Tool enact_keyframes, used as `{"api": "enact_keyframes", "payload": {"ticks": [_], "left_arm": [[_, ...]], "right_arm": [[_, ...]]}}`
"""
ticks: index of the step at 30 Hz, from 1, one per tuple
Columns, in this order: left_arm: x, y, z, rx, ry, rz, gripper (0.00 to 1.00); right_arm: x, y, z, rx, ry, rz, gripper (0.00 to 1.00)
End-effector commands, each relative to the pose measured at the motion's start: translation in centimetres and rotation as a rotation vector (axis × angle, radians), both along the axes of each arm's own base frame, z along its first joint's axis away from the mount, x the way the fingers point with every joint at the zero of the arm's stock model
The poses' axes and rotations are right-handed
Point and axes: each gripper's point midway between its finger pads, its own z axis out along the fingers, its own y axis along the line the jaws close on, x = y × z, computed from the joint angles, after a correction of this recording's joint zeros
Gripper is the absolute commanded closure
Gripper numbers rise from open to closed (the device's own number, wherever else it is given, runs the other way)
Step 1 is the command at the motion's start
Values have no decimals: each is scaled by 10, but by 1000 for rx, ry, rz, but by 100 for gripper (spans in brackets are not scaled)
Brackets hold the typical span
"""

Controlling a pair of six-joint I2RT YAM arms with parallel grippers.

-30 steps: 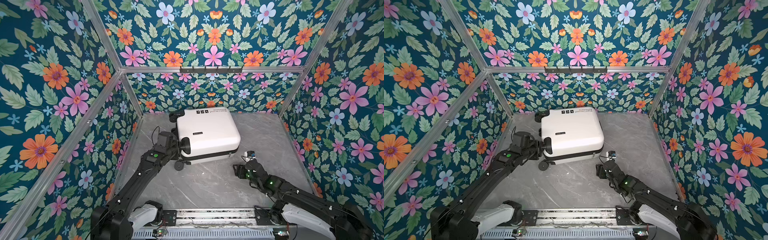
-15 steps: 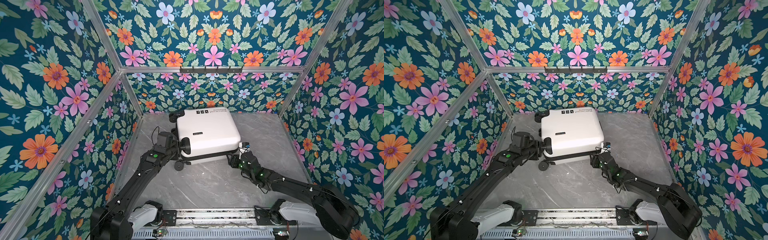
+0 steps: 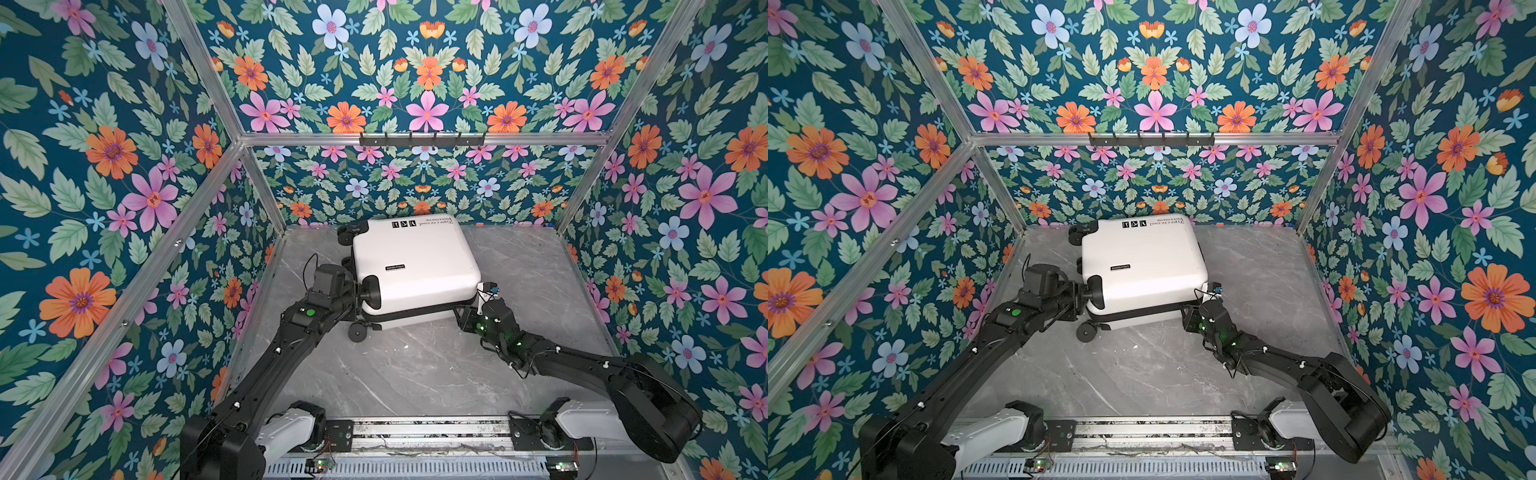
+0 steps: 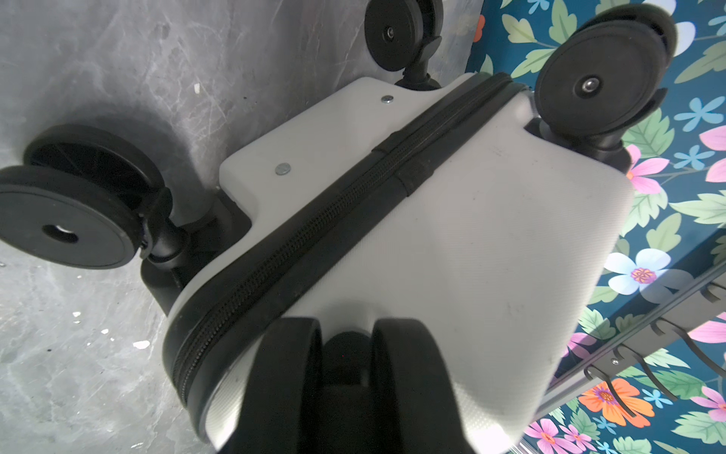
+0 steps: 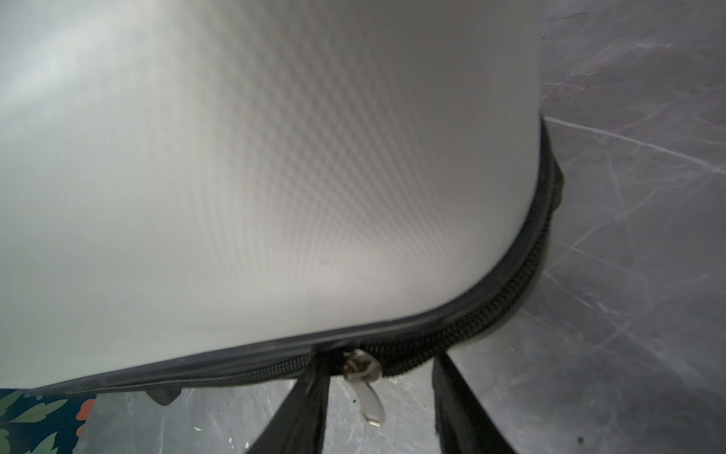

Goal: Pack the luggage

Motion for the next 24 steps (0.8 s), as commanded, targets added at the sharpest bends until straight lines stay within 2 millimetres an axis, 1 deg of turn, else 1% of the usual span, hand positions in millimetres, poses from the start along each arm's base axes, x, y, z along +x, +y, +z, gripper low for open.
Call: {"api": "enact_keyframes", "payload": {"ticks": [1, 7, 12, 16, 20, 24], "left_arm": [[7, -4, 13, -7, -56, -18, 100], [7, -4, 13, -9, -54, -20, 100], [8, -4, 13, -10, -55, -21, 100], [8, -3, 13, -10, -58, -16, 100], [8, -4, 13, -10, -55, -19, 100], [8, -4, 13, -10, -55, -18, 100]], "right_arm": [[0, 3, -2, 3, 0, 19, 57], [3, 4, -6, -15, -4, 25, 59], [-5, -1, -6, 5, -28, 31, 53], [-14, -4, -1, 16, -56, 47, 47], [-16, -7, -2, 3, -64, 55, 47], [-11, -2, -1, 2, -68, 77, 49]]}}
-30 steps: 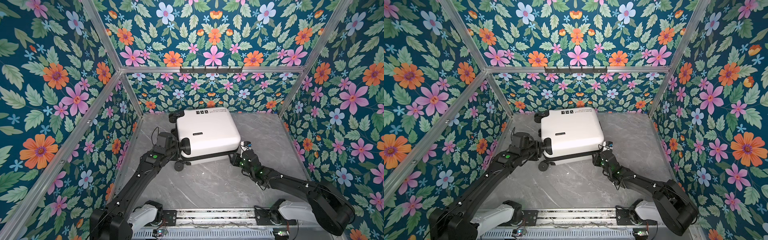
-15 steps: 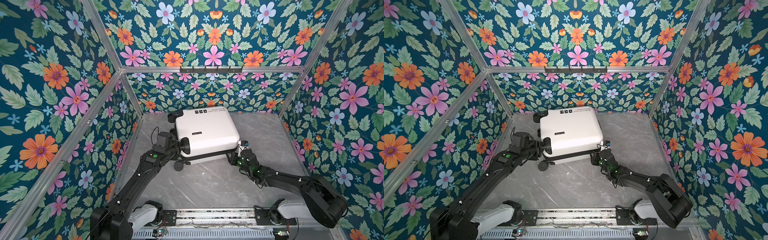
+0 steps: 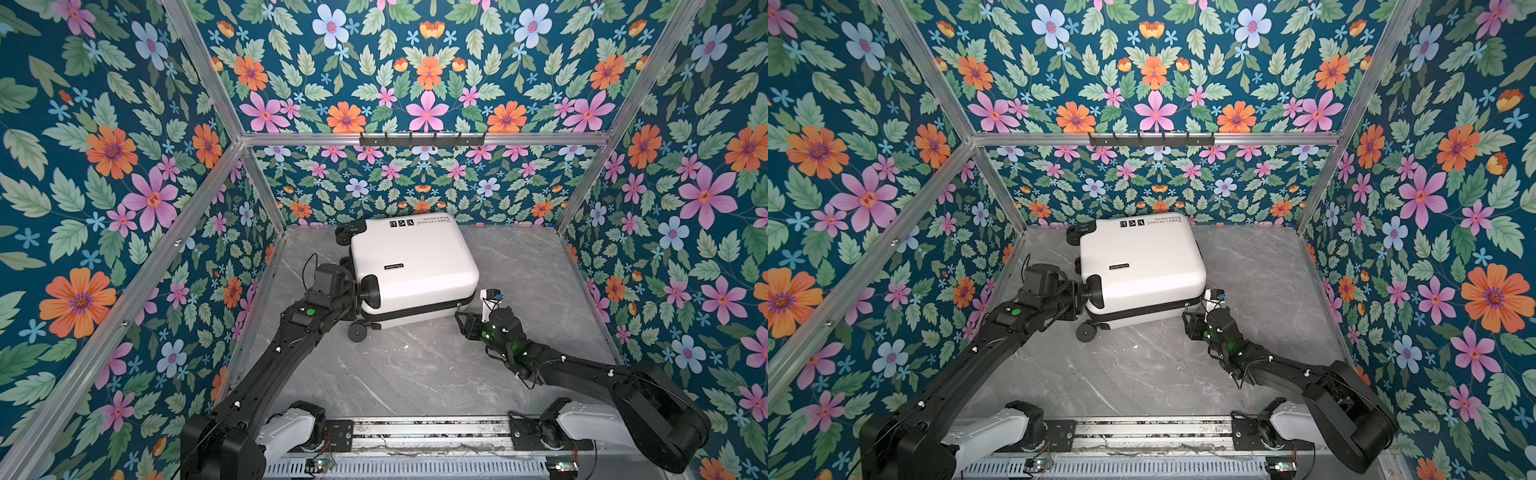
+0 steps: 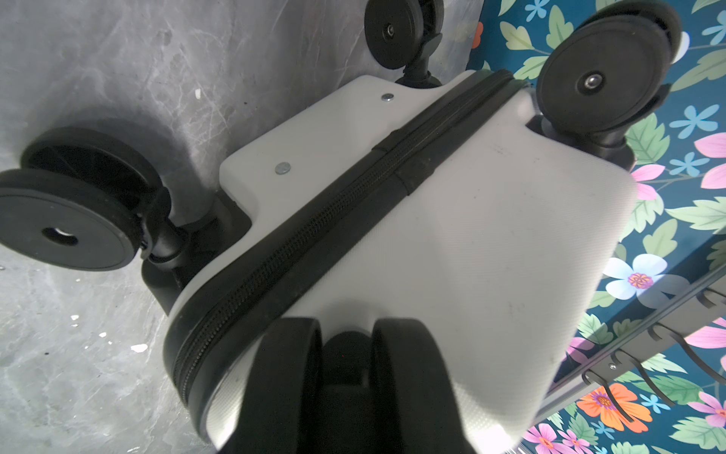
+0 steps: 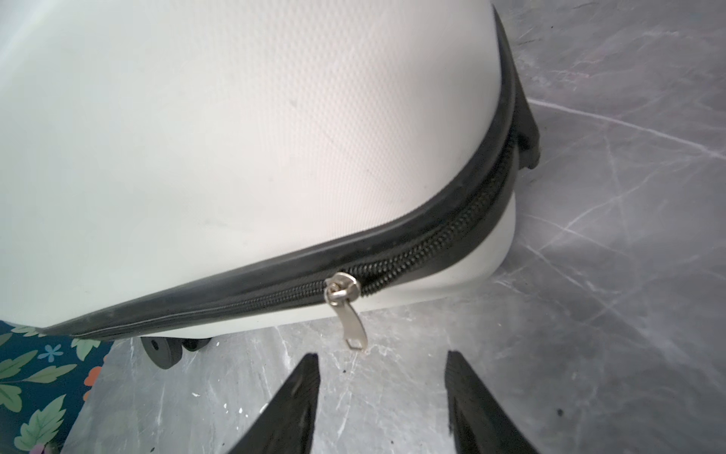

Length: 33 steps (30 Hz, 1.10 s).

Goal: Pack the luggage

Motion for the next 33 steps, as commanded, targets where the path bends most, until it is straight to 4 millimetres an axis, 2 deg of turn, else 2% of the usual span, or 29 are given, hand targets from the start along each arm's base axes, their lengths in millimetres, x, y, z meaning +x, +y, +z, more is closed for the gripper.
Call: {"api": "enact_keyframes", "payload": {"ticks": [1, 4, 11, 20, 26, 33], "left_arm": [[7, -5, 13, -10, -57, -26, 100], [8, -6, 14, -9, -58, -28, 100], [7, -5, 15, -9, -61, -25, 100], [6, -4, 15, -10, -60, -25, 100], [7, -5, 14, -11, -60, -25, 100], [7, -4, 16, -12, -64, -23, 100]], "right_arm": [[5, 10, 7, 2, -30, 43, 49], [11, 17, 9, -6, -34, 66, 51], [27, 21, 9, -6, -43, 40, 57], [41, 14, 14, -14, -73, -35, 74], [41, 7, 9, -26, -61, -67, 90], [37, -5, 6, -6, -64, -91, 100]]}}
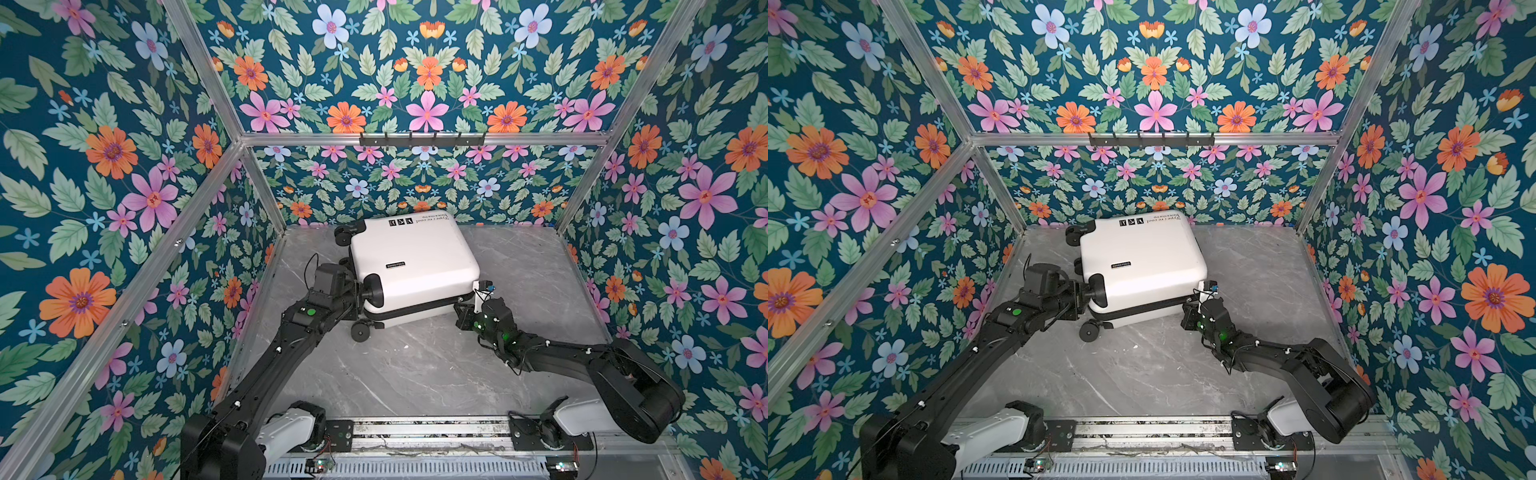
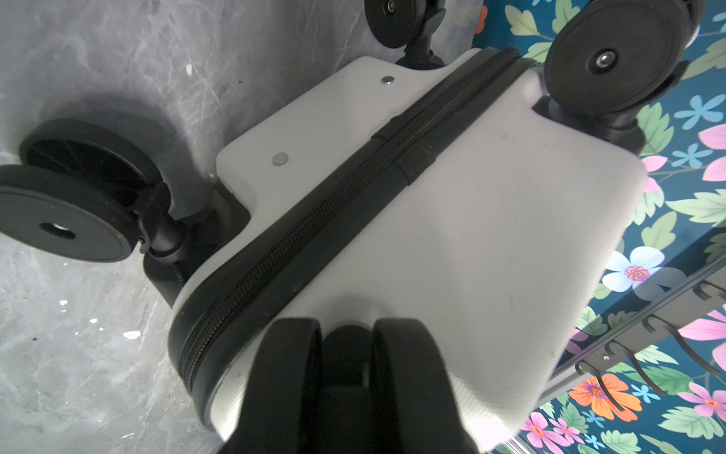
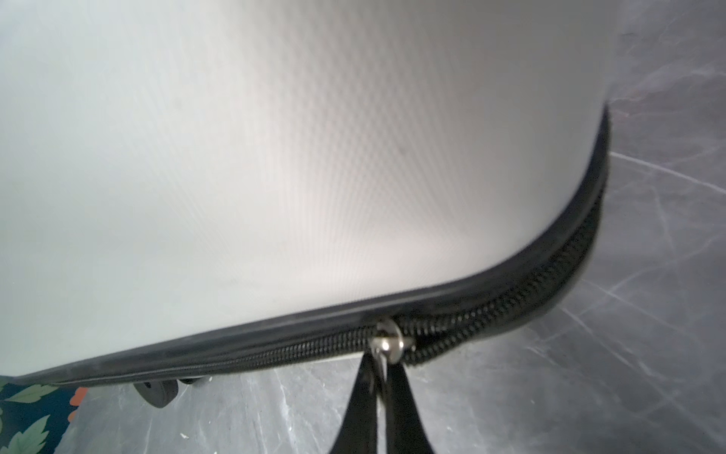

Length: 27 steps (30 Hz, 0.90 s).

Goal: Pack the luggage
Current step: 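Close the right gripper on the silver zipper pull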

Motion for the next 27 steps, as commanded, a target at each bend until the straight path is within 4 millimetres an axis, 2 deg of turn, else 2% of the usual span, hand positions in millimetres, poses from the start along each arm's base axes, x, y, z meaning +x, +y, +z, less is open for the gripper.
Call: {"api": "enact_keyframes", "payload": {"ticks": [1, 8, 12, 16, 20, 27], "left_arm": [[6, 0, 13, 16, -64, -19, 100], [6, 2, 14, 47, -77, -37, 100], [7, 9, 25, 112, -120, -67, 100], [12, 16, 41, 175, -182, -108, 100], [11, 20, 48, 255, -193, -197, 100], [-2, 46, 47, 459, -131, -358, 100]], "right_arm": [[7, -13, 6, -3, -35, -73, 100], [5, -15, 14, -26, -57, -59, 100], [4, -25, 14, -62, -49, -91, 100], [2, -40, 7, -91, -12, -142, 100], [2, -51, 3, -87, 5, -174, 100], [5, -66, 9, -83, 0, -181, 100]]}}
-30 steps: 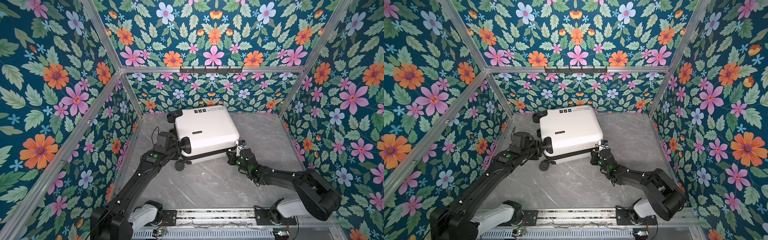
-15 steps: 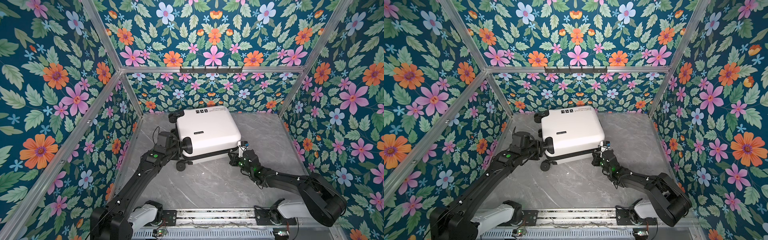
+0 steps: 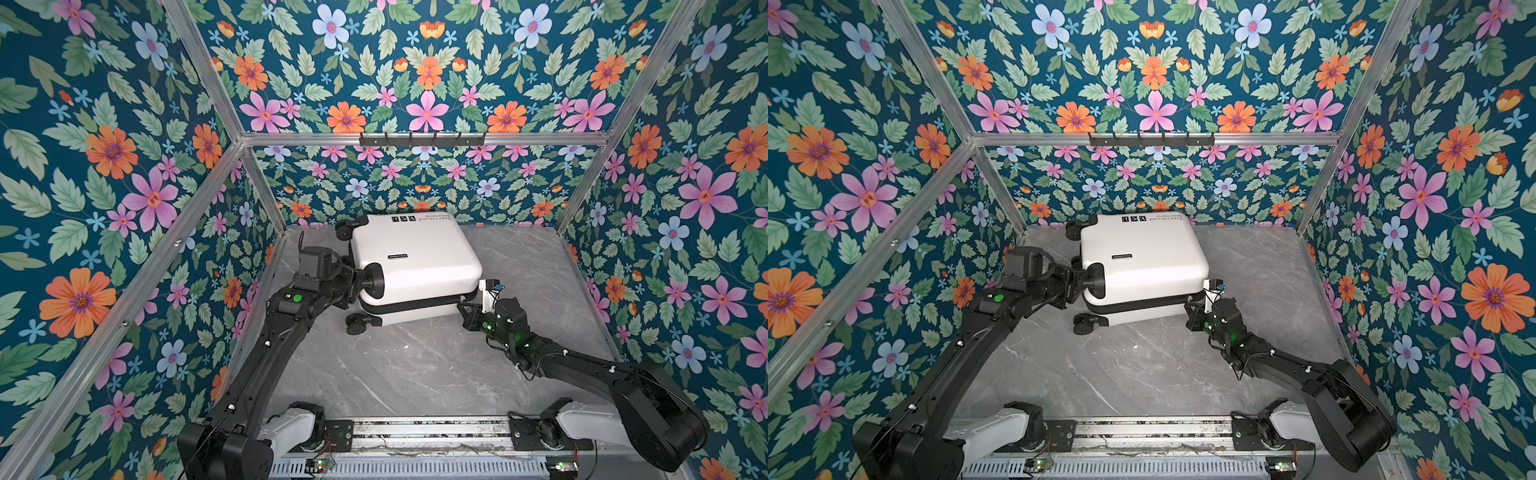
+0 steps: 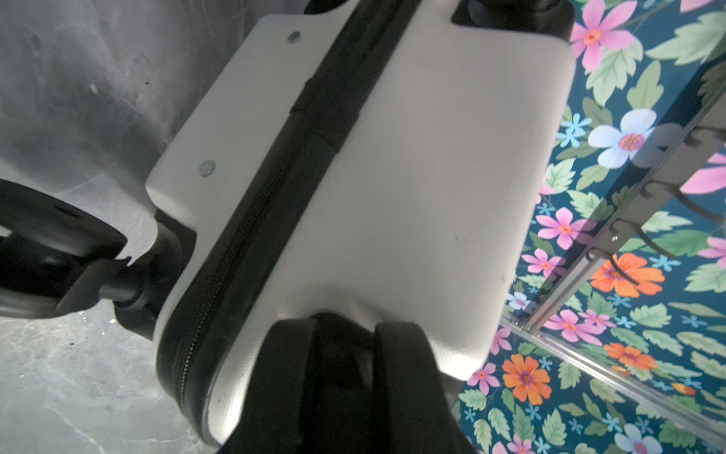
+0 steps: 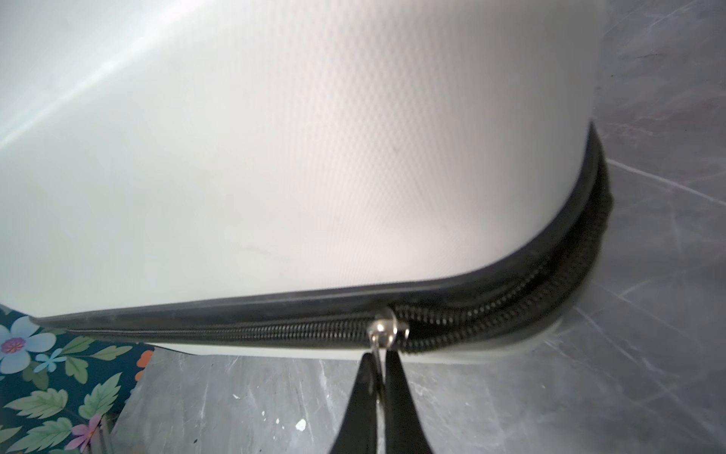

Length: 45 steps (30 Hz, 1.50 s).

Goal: Pack the luggage

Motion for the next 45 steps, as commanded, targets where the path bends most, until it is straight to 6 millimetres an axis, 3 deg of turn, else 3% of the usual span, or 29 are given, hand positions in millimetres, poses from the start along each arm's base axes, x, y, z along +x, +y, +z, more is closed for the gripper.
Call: {"api": "enact_keyframes", "payload": {"ticks": [1, 11, 16, 22, 33, 41, 45], "left_arm": [[-10, 44, -16, 342, -25, -62, 100], [-30, 67, -31, 489, 60, -189, 100], [-35, 82, -32, 502, 71, -172, 100], [-37, 91, -32, 504, 76, -162, 100], [-39, 106, -27, 553, 92, -157, 100], [-37, 107, -32, 554, 96, -159, 100], [-28, 106, -31, 551, 77, -158, 100]], "right_arm": [[17, -59, -20, -147, 32, -259, 100], [26, -67, -13, -153, 33, -181, 100], [31, -83, -11, -122, 50, -189, 100], [33, -84, -8, -139, 49, -169, 100], [46, -109, -30, -234, 196, -297, 100], [63, -101, -4, -196, 142, -277, 100], [55, -82, 18, -135, 30, -160, 100]]}}
